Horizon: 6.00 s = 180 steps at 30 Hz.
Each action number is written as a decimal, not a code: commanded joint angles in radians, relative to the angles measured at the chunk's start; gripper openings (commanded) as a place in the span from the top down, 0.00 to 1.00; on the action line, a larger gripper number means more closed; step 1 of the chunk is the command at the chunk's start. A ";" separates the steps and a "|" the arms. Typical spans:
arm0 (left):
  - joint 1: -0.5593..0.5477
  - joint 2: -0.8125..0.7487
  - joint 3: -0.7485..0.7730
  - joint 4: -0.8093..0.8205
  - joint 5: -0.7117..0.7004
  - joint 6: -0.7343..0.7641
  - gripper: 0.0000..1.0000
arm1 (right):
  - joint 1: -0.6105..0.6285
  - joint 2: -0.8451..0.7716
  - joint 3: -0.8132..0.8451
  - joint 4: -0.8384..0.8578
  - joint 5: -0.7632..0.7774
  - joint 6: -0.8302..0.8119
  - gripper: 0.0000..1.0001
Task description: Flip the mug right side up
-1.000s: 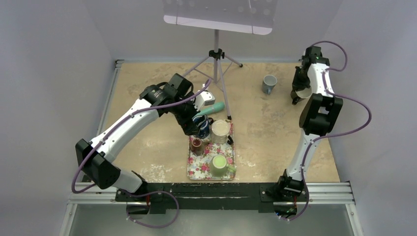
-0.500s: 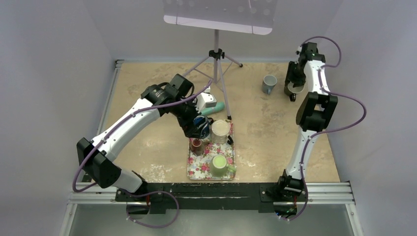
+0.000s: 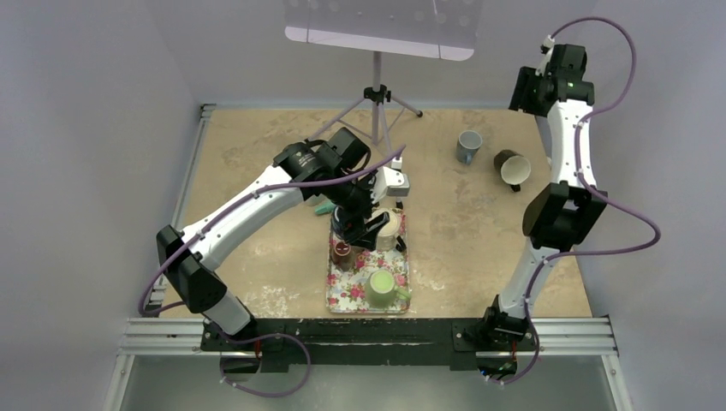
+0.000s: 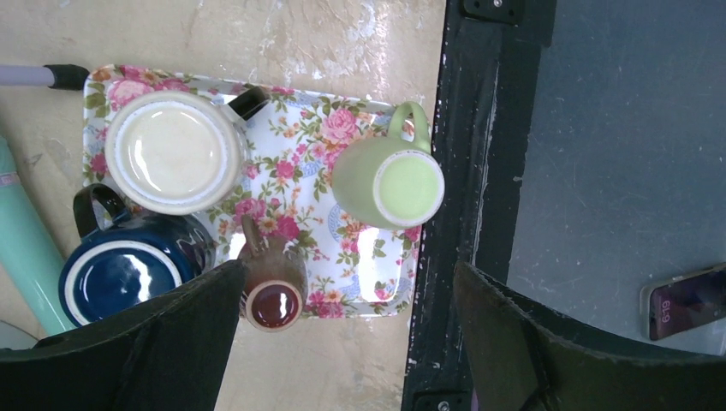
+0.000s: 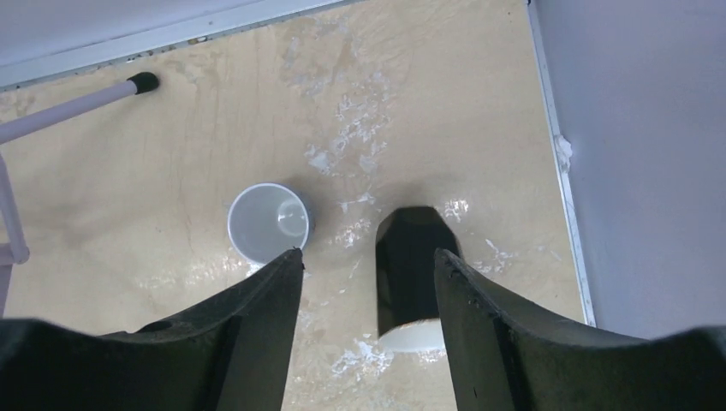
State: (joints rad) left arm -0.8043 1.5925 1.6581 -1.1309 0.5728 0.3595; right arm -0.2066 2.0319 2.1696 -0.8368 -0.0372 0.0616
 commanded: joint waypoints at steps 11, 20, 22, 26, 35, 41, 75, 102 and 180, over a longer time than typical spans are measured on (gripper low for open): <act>0.004 -0.033 -0.002 0.025 0.015 0.002 0.05 | 0.015 -0.452 -0.617 0.184 -0.020 0.185 0.37; 0.005 -0.069 -0.036 0.048 0.013 -0.013 0.05 | 0.080 -0.806 -1.245 0.537 -0.055 0.552 0.44; 0.005 -0.075 -0.046 0.054 0.019 -0.017 0.05 | 0.098 -0.840 -1.319 0.597 -0.056 0.627 0.44; 0.004 -0.082 -0.052 0.056 0.024 -0.020 0.06 | 0.105 -0.855 -1.425 0.702 -0.011 0.737 0.41; 0.004 -0.096 -0.052 0.059 0.021 -0.024 0.06 | 0.104 -0.621 -1.381 0.890 0.028 0.789 0.39; 0.007 -0.107 -0.061 0.050 0.012 -0.008 0.05 | 0.102 -0.564 -1.325 0.885 0.064 0.808 0.40; 0.014 -0.095 -0.091 0.050 -0.011 0.018 0.05 | 0.034 -0.295 -1.132 1.029 0.180 0.767 0.76; 0.020 -0.114 -0.087 0.013 -0.078 0.067 0.05 | 0.011 -0.205 -0.618 0.163 0.135 0.083 1.00; -0.351 0.175 0.045 0.038 -0.106 0.196 0.12 | 0.033 -0.590 -0.725 0.266 -0.079 0.078 0.45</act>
State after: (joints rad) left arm -1.0454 1.7279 1.6947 -1.1107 0.5106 0.4721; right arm -0.1768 1.5494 1.6283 -0.6357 -0.0490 0.0986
